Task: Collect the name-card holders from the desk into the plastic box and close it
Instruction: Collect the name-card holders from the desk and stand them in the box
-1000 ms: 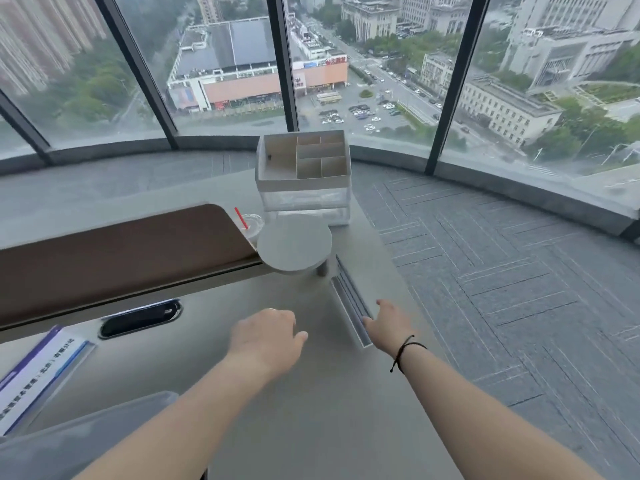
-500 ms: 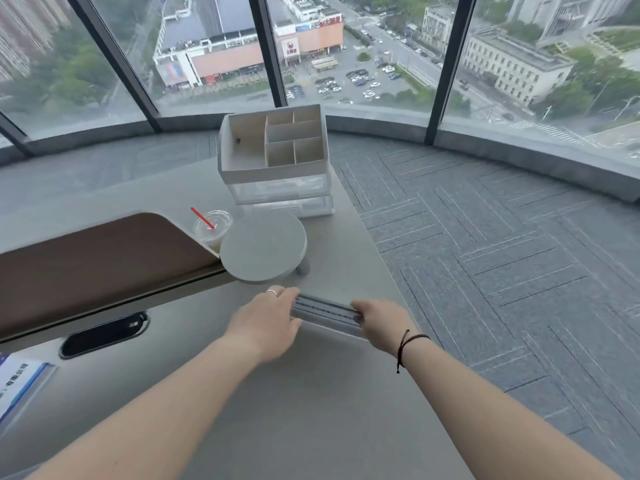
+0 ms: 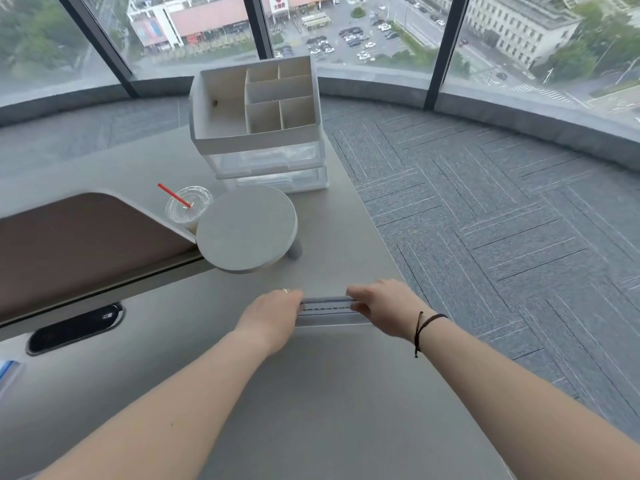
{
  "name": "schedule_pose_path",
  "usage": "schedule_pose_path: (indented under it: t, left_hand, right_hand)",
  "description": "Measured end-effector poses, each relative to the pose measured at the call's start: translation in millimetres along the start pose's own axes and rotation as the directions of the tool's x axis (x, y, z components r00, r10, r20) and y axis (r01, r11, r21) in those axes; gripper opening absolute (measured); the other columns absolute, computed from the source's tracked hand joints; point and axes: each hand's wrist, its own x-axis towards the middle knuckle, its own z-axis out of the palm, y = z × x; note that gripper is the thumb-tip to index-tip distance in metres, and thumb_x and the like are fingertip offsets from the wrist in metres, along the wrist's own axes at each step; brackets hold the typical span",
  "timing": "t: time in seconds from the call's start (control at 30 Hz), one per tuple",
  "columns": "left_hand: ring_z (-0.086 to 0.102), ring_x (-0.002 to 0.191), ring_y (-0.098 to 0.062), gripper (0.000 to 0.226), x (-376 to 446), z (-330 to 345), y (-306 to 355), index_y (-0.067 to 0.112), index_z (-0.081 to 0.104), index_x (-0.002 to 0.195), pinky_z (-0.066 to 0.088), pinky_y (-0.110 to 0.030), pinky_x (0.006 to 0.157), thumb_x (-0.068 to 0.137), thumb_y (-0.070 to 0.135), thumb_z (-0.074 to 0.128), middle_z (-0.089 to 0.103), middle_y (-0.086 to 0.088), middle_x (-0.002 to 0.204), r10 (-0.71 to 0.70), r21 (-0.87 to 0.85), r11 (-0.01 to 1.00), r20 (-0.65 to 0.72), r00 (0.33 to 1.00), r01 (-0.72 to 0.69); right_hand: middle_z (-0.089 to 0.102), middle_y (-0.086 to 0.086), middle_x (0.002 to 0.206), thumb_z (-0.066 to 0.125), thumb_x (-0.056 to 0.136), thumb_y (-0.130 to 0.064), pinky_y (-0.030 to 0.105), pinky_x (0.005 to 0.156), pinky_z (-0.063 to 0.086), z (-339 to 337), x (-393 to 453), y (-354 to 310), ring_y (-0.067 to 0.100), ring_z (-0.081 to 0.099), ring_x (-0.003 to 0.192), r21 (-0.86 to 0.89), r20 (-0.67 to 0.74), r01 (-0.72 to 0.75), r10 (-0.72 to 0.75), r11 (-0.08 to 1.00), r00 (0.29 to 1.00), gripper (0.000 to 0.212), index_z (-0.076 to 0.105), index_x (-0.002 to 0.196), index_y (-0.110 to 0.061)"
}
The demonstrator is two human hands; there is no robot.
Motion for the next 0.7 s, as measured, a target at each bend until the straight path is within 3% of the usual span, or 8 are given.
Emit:
schedule_pose_path:
  t: [0.07,0.23,0.33,0.53,0.7]
  left_hand:
    - [0.05,0.075,-0.033,0.025,-1.8,1.0,0.5,0.013,0.044,0.085,0.045,-0.041,0.067,0.103,0.028,0.035,0.053,-0.007,0.084,0.0,-0.026,1.0,-0.022,1.0,-0.001]
    - [0.047,0.076,-0.032,0.022,-16.1,-5.1,3.5,0.017,0.041,0.085,0.038,-0.037,0.064,0.104,0.028,0.035,0.059,-0.011,0.094,0.0,0.001,1.0,-0.015,1.0,0.0]
    - [0.054,0.082,-0.036,0.023,-43.9,-3.7,-0.3,0.015,0.048,0.09,0.033,-0.037,0.063,0.104,0.029,0.036,0.062,-0.012,0.097,0.026,0.006,1.0,-0.052,0.998,-0.026]
    - [0.058,0.086,-0.036,0.026,-128.4,4.2,-17.8,0.012,0.054,0.095,0.035,-0.037,0.061,0.102,0.033,0.04,0.064,-0.009,0.094,0.048,-0.026,0.998,-0.138,0.989,-0.052]
    - [0.059,0.086,-0.034,0.023,-196.9,-23.2,-37.6,0.018,0.056,0.1,0.044,-0.037,0.068,0.103,0.032,0.039,0.065,-0.005,0.096,0.05,-0.051,0.997,-0.212,0.976,-0.062]
  right_hand:
    - [0.063,0.01,0.076,0.051,0.094,-0.031,0.034,0.055,0.034,0.5,-2.2,-1.8,0.039,0.056,0.071,0.01,-0.011,-0.014,0.014,1.0,1.0,0.014,0.048,0.086,-0.02]
    - [0.065,0.01,0.079,0.05,0.094,-0.032,0.034,0.056,0.035,-5.9,-9.3,-12.8,0.038,0.058,0.075,0.004,0.005,-0.041,0.041,0.999,0.999,0.016,0.049,0.085,-0.019]
    - [0.064,0.009,0.077,0.05,0.093,-0.034,0.035,0.055,0.036,-4.1,-24.1,-30.1,0.039,0.057,0.075,0.013,0.007,-0.048,0.048,0.999,0.999,0.02,0.047,0.082,-0.019]
    - [0.062,0.006,0.072,0.052,0.093,-0.037,0.038,0.056,0.042,-4.9,-72.3,-91.9,0.035,0.056,0.074,0.01,-0.022,-0.011,0.011,1.0,1.0,0.023,0.052,0.086,-0.015]
    - [0.065,0.004,0.076,0.053,0.091,-0.041,0.038,0.06,0.048,-44.9,-97.7,-156.9,0.033,0.058,0.078,-0.034,-0.074,-0.005,0.002,0.999,0.997,0.021,0.055,0.089,-0.02]
